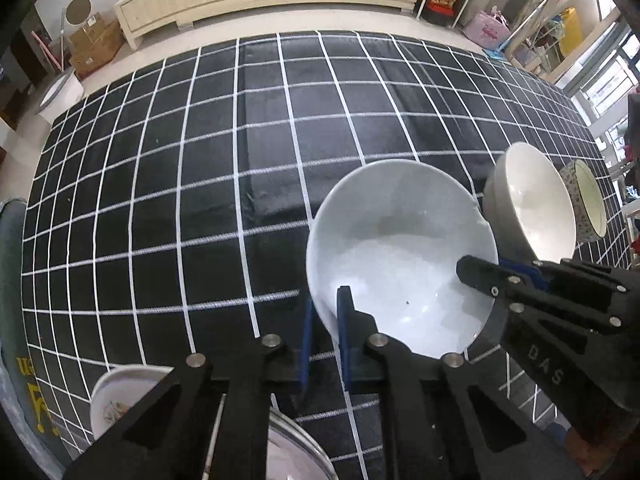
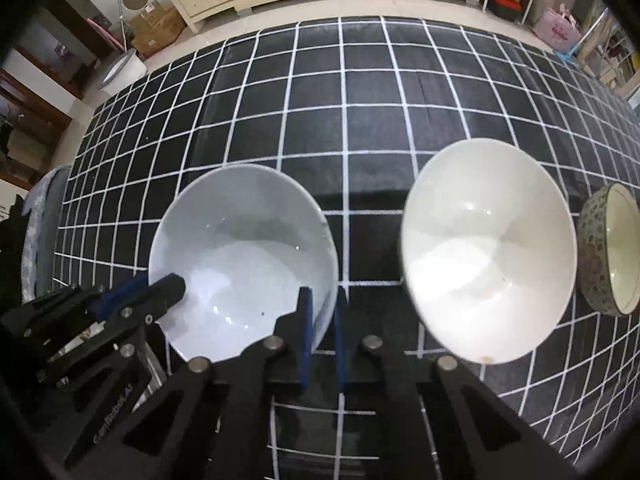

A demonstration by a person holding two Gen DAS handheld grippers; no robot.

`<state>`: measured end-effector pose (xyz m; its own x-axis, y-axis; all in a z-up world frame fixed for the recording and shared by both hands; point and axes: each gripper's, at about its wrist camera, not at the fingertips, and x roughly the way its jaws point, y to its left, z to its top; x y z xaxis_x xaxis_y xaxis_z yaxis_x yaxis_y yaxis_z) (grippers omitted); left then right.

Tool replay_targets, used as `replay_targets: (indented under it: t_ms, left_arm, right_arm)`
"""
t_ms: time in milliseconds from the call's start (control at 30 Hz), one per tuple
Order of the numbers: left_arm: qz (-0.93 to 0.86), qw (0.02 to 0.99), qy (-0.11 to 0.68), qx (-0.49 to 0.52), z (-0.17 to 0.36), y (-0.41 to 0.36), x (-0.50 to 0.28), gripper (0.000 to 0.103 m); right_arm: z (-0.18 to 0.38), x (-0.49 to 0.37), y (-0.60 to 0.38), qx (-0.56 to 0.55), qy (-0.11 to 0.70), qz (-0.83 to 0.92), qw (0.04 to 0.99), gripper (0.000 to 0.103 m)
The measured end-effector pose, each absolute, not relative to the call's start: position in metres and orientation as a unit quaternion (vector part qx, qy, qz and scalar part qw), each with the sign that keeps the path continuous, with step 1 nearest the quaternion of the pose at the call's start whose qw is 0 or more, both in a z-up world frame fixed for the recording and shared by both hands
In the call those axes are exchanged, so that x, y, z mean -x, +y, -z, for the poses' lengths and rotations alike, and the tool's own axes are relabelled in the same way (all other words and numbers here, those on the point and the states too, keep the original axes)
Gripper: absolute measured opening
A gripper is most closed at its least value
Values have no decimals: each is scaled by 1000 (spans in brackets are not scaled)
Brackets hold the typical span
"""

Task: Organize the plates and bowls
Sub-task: 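Reach to the plain white bowl and grasp its rim with the left gripper, then carry the white bowl beside the plate stack and open the left gripper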

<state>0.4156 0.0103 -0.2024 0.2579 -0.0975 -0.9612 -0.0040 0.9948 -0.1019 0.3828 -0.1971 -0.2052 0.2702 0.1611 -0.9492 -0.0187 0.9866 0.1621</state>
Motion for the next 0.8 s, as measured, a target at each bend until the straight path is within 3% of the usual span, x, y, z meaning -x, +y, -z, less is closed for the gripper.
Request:
replay_targets:
  t_ms: [800]
  left_arm:
    - [33, 791, 610, 39, 203, -38, -296, 11]
  right_arm:
    - [207, -262, -240, -68, 606, -63, 790, 12]
